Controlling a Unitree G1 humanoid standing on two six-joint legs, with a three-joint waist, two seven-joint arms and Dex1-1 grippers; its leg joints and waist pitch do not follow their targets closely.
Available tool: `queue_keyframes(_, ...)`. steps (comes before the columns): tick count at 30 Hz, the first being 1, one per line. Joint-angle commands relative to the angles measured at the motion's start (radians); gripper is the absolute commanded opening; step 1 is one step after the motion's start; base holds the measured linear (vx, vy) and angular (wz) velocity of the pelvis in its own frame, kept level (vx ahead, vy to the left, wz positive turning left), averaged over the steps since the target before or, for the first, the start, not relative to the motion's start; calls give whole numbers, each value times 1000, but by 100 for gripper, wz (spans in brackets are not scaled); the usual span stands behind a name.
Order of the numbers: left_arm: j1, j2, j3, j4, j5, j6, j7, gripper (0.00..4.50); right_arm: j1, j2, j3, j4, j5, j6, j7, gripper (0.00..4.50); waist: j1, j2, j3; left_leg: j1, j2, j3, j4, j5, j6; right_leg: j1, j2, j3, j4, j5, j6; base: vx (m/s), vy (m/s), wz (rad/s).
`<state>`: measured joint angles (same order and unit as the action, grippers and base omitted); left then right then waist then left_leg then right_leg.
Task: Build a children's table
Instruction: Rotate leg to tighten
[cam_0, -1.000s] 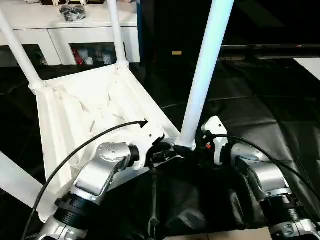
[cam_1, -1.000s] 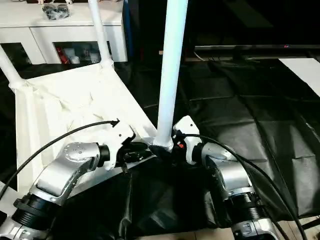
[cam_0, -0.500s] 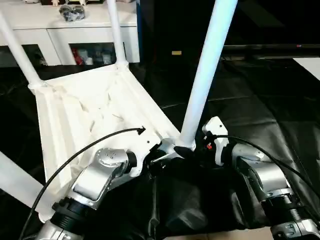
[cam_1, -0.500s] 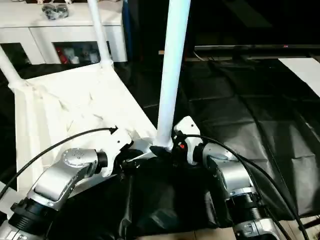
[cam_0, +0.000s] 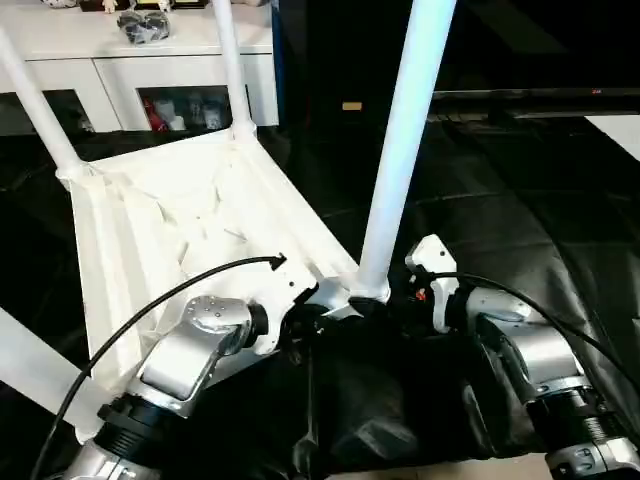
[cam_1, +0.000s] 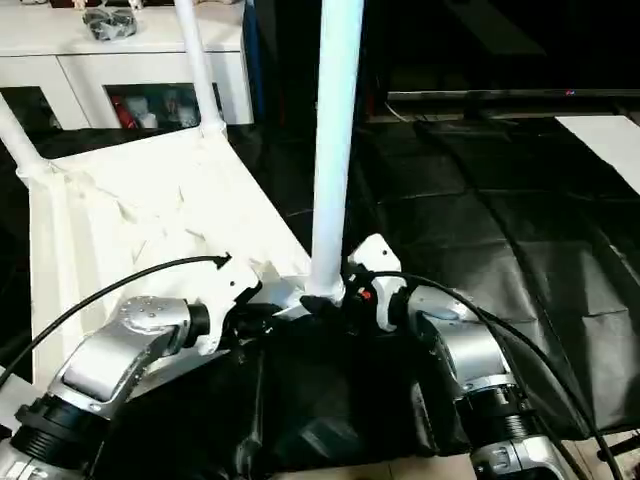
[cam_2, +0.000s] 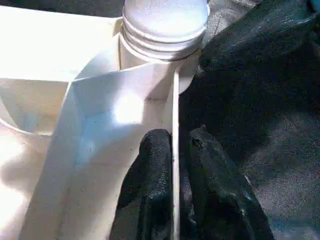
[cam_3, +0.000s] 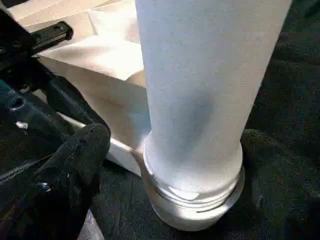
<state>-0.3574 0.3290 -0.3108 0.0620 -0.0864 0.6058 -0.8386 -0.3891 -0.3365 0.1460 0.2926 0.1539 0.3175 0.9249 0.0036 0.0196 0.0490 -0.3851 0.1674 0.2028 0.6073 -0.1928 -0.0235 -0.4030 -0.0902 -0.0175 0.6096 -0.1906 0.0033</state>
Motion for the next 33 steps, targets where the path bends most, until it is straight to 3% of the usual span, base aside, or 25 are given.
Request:
queue_keyframes(1,13,14,-10,8,-10,-14,-25,37,-13,-13,28,12,-2,0,33,450,2,-2,-62,20,53,-28,-77,-215,47,42,-38,22,-71,-132,-259,0,0,0)
queue_keyframes(4,26,27,-23,-2,-19,-47,-62,5,-24,-22,40,34,-20,-18,41,450,3,-2,-62,19,53,-29,-76,-213,48,42,-39,23,-71,-142,-257,0,0,0)
queue_keyframes(5,31,30,-25,-8,-26,-62,-76,5,-29,-25,45,42,-28,-25,43,450,2,-6,-62,19,54,-28,-76,-213,49,41,-40,22,-71,-147,-257,0,0,0)
queue_keyframes(11,59,71,-49,-57,-66,-132,-188,5,-47,-41,65,65,-28,-39,101,450,6,-1,-60,24,56,-27,-77,-229,48,35,-39,25,-72,-172,-254,0,0,0)
queue_keyframes(13,60,82,-52,-51,-65,-148,-205,0,-48,-51,74,60,-21,-45,127,422,7,-5,-59,24,57,-27,-80,-241,41,36,-39,24,-72,-186,-249,0,0,0)
queue_keyframes(22,48,133,-53,-17,-70,-197,-297,0,-36,-85,110,26,1,-47,263,342,20,-4,-61,24,56,-26,-78,-217,43,37,-40,26,-69,-172,-243,0,0,0)
queue_keyframes(33,31,130,-48,13,-63,-221,-298,0,-54,-56,140,65,-14,-91,273,281,21,-2,-59,27,56,-27,-82,-257,21,34,-40,26,-72,-218,-241,0,0,0)
